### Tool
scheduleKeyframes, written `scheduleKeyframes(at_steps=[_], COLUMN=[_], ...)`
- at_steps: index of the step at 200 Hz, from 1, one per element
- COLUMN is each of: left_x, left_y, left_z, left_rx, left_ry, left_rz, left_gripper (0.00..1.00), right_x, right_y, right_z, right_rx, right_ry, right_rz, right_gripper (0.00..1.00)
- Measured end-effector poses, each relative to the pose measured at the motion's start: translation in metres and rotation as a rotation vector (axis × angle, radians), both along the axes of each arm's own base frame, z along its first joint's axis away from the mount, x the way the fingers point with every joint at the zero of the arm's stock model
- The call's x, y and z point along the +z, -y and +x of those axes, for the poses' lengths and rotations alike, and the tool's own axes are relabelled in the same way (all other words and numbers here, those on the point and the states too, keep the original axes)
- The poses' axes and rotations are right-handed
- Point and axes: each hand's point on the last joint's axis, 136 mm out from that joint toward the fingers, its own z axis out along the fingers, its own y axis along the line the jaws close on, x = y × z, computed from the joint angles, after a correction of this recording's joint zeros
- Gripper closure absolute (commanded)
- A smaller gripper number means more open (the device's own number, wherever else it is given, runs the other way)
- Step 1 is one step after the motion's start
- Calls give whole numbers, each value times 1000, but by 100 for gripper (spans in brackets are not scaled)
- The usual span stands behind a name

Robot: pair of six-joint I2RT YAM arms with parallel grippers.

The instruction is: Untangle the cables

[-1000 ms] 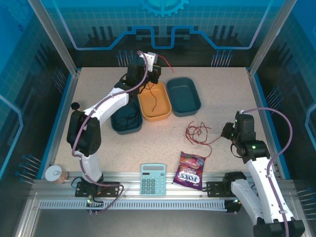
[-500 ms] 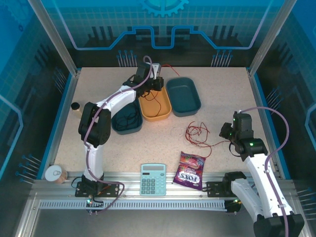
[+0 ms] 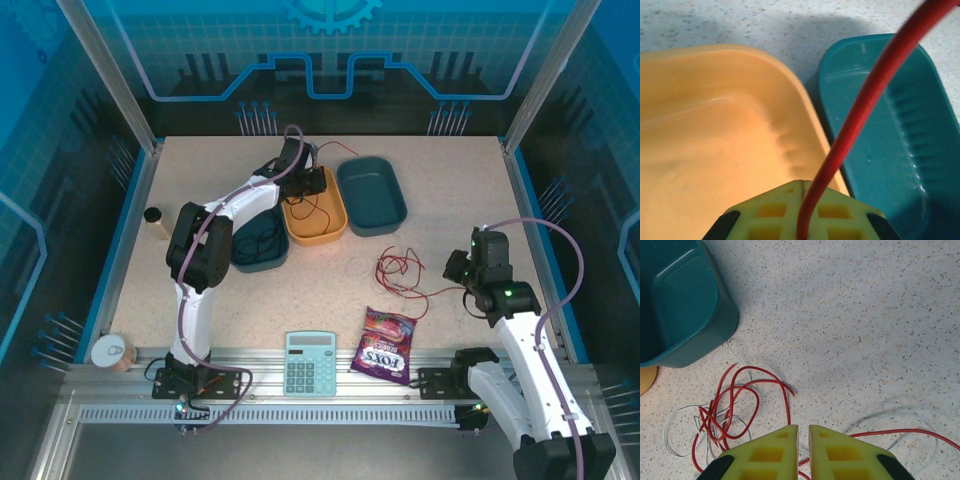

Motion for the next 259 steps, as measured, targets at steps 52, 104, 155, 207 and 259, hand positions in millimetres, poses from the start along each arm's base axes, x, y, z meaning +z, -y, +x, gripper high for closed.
scheduleKeyframes(at_steps=[52,104,155,207,259], left_x=[-6,-7,-12,-14,-5], left_y=[-11,-12,-14,-13,-9], left_z=[0,-1,-5,-5,2], left_rx=[101,130,149,161,130], left_ry=[-43,-60,-91,-100,-58], left_rz=[-3,-16,-21,-31,-32], left_gripper=[92,89,81,67,67], right_x=[5,10,12,12,12], right_y=[0,0,0,0,-1], right_z=[-1,-3,-4,-4,-4], right_rx=[0,0,0,0,2], right_ry=[22,46,54,53,52], right_rz=[6,8,9,9,12], right_gripper=[84,84,84,83,83])
